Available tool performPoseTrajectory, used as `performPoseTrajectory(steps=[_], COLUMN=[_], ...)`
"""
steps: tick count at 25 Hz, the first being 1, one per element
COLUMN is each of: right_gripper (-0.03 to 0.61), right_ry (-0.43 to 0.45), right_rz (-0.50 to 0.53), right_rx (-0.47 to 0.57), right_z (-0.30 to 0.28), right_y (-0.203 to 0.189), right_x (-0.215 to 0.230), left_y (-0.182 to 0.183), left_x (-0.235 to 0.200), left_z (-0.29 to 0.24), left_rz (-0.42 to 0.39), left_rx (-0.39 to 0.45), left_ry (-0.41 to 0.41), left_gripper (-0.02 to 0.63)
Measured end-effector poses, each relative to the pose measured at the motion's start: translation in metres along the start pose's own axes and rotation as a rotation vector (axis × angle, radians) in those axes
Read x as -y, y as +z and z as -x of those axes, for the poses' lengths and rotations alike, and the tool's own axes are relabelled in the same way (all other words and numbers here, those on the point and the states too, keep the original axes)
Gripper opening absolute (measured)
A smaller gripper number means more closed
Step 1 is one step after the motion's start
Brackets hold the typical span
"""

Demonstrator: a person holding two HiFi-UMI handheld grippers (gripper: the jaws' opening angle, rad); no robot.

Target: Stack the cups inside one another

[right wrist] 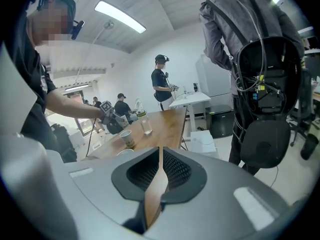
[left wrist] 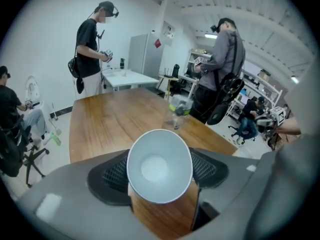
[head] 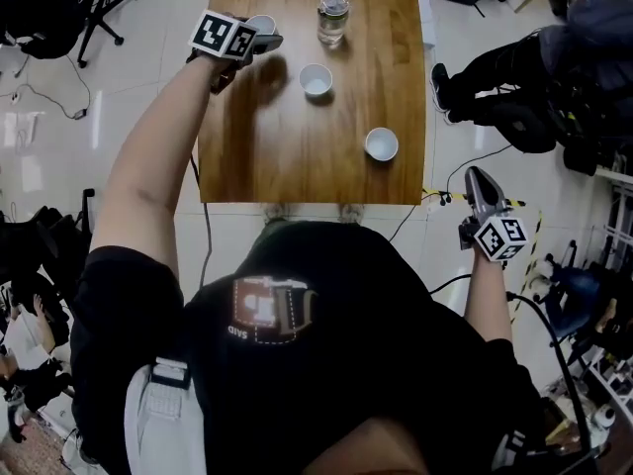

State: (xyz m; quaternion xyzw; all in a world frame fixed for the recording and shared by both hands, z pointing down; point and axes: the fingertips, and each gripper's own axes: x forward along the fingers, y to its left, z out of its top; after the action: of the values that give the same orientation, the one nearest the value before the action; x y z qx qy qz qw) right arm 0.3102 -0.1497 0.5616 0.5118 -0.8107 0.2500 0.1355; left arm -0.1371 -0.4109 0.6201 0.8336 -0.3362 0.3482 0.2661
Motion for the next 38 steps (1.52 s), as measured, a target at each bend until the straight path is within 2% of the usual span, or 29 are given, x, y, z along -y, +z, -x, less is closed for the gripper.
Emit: performPoseTrajectory(steps=[4, 8, 12, 16, 21, 30, 33, 35, 36, 38], right_gripper=[0.037, 0.037, 0.037, 0.037, 0.037, 0.037, 0.036, 0.037, 0.037, 0.037], right_ry=[0.030, 0.053, 0.070, 0.083, 0.068, 0.017, 0.016, 0.024, 0.029, 0.042], right_rz=[0.012, 0.025, 0.025, 0.030, 0.010, -0.026, -0.028, -0.024, -0.020, -0.007], right_rx=[0.036, 0.063, 0.088, 0.107, 0.123, 0.118, 0.119, 0.124, 0.128, 0.140], right_z=[-0.012, -0.011, -0.010, -0.001, 0.023, 0.055, 0.056, 0.053, 0.051, 0.046], right_y=[0.011, 0.017, 0.019, 0.019, 0.013, -0.013, -0.012, -0.007, -0.003, 0.009], right_x=[-0.007, -0.011, -0.010, -0.008, 0.001, 0.033, 0.036, 0.033, 0.031, 0.026], left_y=[0.024, 0.033, 0.031, 0.009, -0.008, -0.031, -0.039, -0.032, -0.019, 0.019], left_x=[0.058, 0.144, 0.232, 0.301, 0.339, 0.349, 0.347, 0.349, 0.350, 0.343], left_z=[0.053, 0.088, 0.089, 0.058, 0.009, -0.059, -0.073, -0.068, -0.056, -0.012], left_rz=[-0.162, -0.282, -0.397, -0.469, -0.503, -0.517, -0.493, -0.433, -0.393, -0.296], left_rx=[0.051, 0.083, 0.089, 0.026, -0.037, -0.127, -0.146, -0.112, -0.063, 0.094], left_ry=[-0.039, -0.112, -0.164, -0.219, -0.236, -0.202, -0.200, -0.226, -0.247, -0.277], left_gripper=[0.351, 0.351, 0.351, 0.353, 0.353, 0.360, 0.360, 0.391, 0.399, 0.402])
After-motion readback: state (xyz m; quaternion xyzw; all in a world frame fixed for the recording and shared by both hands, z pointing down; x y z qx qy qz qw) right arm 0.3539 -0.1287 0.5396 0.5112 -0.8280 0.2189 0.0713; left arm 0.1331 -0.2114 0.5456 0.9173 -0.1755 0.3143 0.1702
